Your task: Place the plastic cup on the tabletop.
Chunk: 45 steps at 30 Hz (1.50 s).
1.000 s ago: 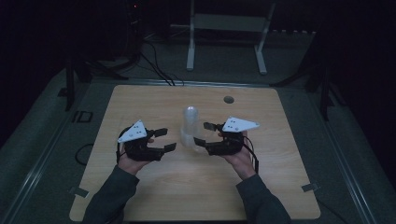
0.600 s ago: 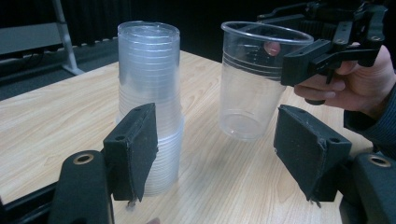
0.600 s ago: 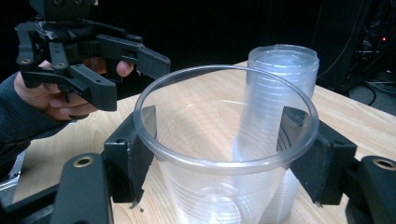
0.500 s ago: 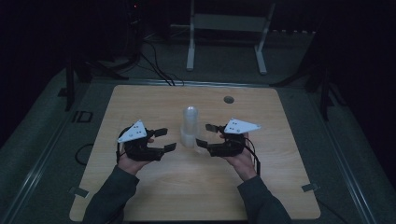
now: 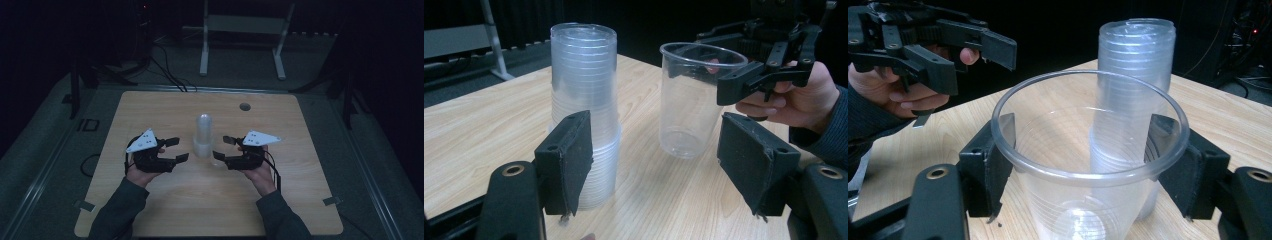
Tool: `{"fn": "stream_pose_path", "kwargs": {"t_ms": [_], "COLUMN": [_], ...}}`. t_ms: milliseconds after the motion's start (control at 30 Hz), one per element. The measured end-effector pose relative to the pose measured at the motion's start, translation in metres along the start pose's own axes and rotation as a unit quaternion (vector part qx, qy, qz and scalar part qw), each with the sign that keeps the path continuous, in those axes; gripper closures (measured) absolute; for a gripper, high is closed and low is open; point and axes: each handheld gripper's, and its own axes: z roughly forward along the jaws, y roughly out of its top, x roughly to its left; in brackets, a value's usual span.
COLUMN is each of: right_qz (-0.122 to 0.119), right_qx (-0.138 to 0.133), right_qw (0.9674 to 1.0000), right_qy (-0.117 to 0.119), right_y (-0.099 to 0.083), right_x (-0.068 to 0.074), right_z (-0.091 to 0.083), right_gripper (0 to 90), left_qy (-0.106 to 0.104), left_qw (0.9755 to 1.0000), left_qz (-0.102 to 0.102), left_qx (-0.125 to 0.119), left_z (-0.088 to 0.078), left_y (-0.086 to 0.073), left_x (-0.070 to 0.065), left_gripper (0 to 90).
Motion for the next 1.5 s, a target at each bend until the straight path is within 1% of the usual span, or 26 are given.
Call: {"fn": "stream_pose_path", "kwargs": {"t_ms": [433, 600, 733, 833, 1000, 1133, 1500], "right_qz": [0.008, 0.011, 0.013, 0.009, 0.008, 0.013, 0.013], "right_qx": [-0.004, 0.001, 0.0, 0.001, 0.009, 0.014, 0.017], "right_qw": [0.9999, 0.9999, 0.9999, 0.9999, 0.9998, 0.9996, 0.9994], "right_qy": [-0.007, -0.008, -0.009, -0.008, -0.014, -0.019, -0.026], "right_y": [-0.013, -0.018, -0.021, -0.023, -0.029, -0.034, -0.038], "right_x": [-0.006, -0.007, -0.009, -0.01, -0.012, -0.015, -0.018], "right_z": [-0.002, -0.002, -0.002, 0.0, 0.002, 0.004, 0.005], "right_gripper": [28.7, 28.7, 28.6, 28.6, 28.6, 28.6, 28.6], "left_qy": [0.0, -0.002, -0.003, -0.004, -0.003, -0.003, -0.004], "left_qw": [1.0, 1.0, 1.0, 1.0, 1.0, 1.0, 1.0], "left_qz": [0.0, -0.001, -0.001, -0.001, -0.001, -0.001, -0.001], "left_qx": [0.0, 0.0, 0.0, 0.0, 0.0, 0.001, 0.0], "left_z": [0.0, 0.001, 0.001, 0.001, 0.001, 0.002, 0.002], "left_y": [0.0, 0.0, 0.0, -0.001, -0.001, -0.001, -0.001], "left_x": [0.0, 0.0, 0.0, 0.0, 0.0, 0.0, -0.001], "left_gripper": [30.4, 30.4, 30.4, 30.4, 30.4, 30.4, 30.4]}}
